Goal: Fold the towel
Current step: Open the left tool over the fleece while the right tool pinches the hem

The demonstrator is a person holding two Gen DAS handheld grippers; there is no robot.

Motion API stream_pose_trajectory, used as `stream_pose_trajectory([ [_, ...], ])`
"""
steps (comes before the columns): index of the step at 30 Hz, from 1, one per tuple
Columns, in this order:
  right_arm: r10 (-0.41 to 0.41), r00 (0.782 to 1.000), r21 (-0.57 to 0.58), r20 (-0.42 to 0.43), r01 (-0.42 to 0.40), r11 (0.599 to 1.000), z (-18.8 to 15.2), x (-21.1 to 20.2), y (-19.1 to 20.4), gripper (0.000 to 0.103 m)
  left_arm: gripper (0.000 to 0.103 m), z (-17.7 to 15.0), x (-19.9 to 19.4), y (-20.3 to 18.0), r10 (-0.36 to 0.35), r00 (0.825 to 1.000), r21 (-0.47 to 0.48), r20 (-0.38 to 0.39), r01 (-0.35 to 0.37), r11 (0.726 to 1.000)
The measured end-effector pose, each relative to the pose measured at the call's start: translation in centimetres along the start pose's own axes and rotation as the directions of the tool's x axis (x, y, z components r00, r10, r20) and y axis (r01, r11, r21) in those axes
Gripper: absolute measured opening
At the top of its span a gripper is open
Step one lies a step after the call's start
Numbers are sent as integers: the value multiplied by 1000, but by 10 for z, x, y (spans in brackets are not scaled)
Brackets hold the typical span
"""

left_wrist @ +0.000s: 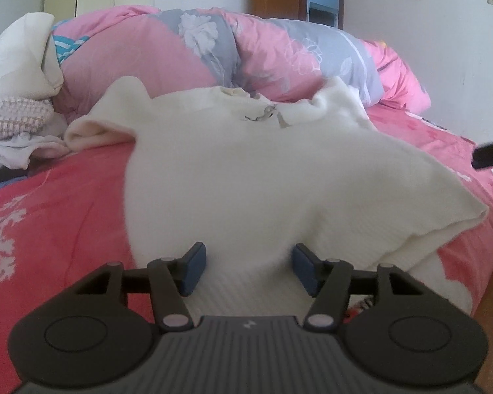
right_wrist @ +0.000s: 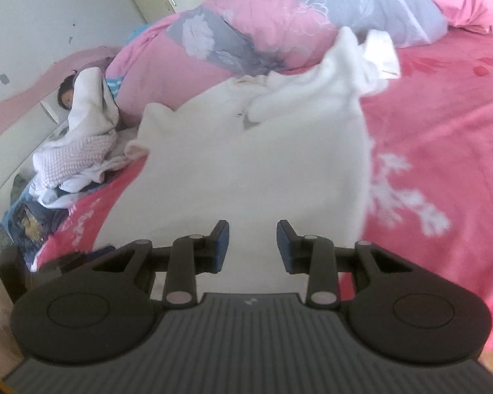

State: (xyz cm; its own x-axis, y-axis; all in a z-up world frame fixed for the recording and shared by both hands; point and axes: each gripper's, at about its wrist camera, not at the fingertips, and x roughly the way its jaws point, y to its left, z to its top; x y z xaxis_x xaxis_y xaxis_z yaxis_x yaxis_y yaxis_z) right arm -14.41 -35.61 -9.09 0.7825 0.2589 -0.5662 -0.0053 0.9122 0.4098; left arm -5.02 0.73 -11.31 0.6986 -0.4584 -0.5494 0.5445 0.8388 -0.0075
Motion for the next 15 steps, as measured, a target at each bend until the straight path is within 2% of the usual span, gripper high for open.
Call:
stream_pose_trajectory([
  [3,-4,998,-85,-64,-2,996,-16,8,15,32,61,1,0,0,3,1000,-1,-2,-3,1000],
  [6,-83,992,-272,-99,53,961,-30,22,42,33,61,2,-1,2,6,1000,-6,-5,-6,1000],
  [10,-231,970,-544,-79,152,825,-48,38,74,33,61,1,-1,5,5,1000,-15,-3,-5,1000],
  [13,-284,956,-636,-80,170,752,-57,46,81,31,61,1,0,5,6,1000,-15,-2,-6,1000],
  [15,-302,950,-663,-76,178,727,-61,48,82,31,61,1,0,5,6,1000,-15,-1,-6,1000],
])
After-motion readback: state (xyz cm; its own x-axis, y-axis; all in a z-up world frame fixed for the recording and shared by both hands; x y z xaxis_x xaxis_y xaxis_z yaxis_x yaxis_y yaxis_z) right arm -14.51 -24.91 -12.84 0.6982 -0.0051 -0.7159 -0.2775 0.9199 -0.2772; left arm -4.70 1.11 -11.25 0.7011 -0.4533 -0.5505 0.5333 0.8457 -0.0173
